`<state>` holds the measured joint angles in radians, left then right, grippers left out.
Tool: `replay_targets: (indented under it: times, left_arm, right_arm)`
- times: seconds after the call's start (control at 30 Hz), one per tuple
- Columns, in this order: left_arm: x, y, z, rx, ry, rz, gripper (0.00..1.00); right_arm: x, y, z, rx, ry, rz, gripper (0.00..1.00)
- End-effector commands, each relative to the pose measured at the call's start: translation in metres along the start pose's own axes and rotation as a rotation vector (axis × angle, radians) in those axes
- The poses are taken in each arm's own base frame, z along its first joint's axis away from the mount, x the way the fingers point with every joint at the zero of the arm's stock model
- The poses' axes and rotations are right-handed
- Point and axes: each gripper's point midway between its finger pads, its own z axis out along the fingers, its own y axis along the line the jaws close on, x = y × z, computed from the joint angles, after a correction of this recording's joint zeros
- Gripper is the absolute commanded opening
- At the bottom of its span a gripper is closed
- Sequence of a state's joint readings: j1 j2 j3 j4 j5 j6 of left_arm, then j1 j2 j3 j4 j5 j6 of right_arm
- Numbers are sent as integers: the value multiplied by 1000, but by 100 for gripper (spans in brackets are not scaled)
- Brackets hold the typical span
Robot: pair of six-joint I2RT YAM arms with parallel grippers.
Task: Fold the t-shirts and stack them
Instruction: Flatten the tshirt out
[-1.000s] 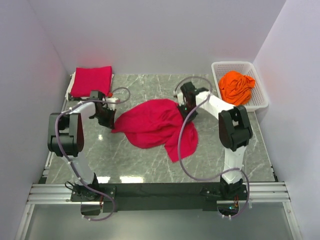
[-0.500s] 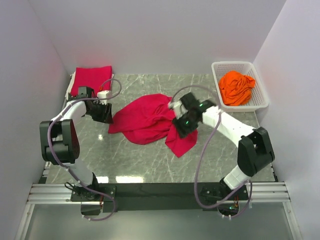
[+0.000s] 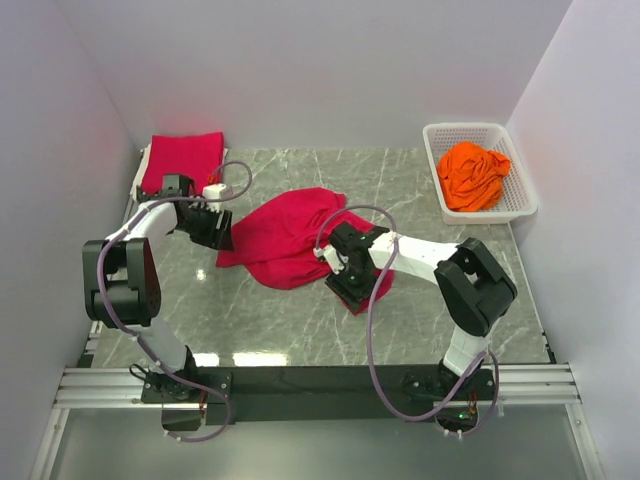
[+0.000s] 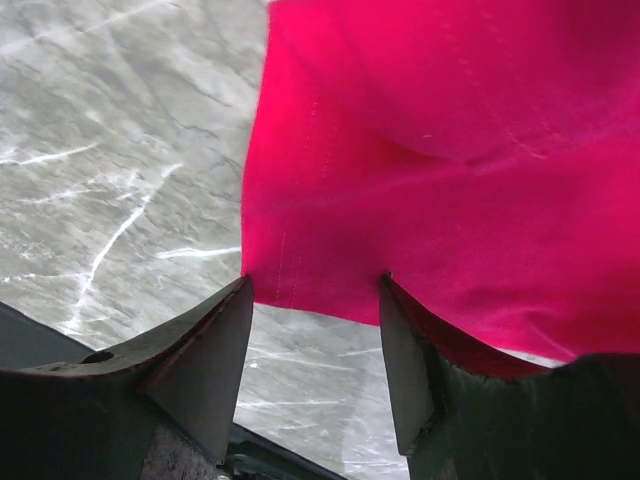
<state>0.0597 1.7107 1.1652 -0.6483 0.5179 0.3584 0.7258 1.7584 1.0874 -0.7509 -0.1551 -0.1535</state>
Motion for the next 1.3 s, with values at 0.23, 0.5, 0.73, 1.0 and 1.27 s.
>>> replay_targets:
  times: [0.23,0.5,0.73,1.0,1.27]
  left_arm:
    - [-7,-4,-5,-5,-48,81,62]
    - [-3,-9,-5,7,-48,133,61]
    - [-8,-9,-3,7,-50,144,62]
    - [3,-14,-2,10,-44,256,62]
    - [22,-22,12,9,-22,508,61]
  right_arm:
    - [-11,12,-5,29,-55,-43,58]
    - [-17,34,-28,42,-124,-126,59]
    - [-10,30,1,83,-50,-133,59]
    - [4,19,19,127,23,-118,44]
    - [8,6,13,100,37,-88,0]
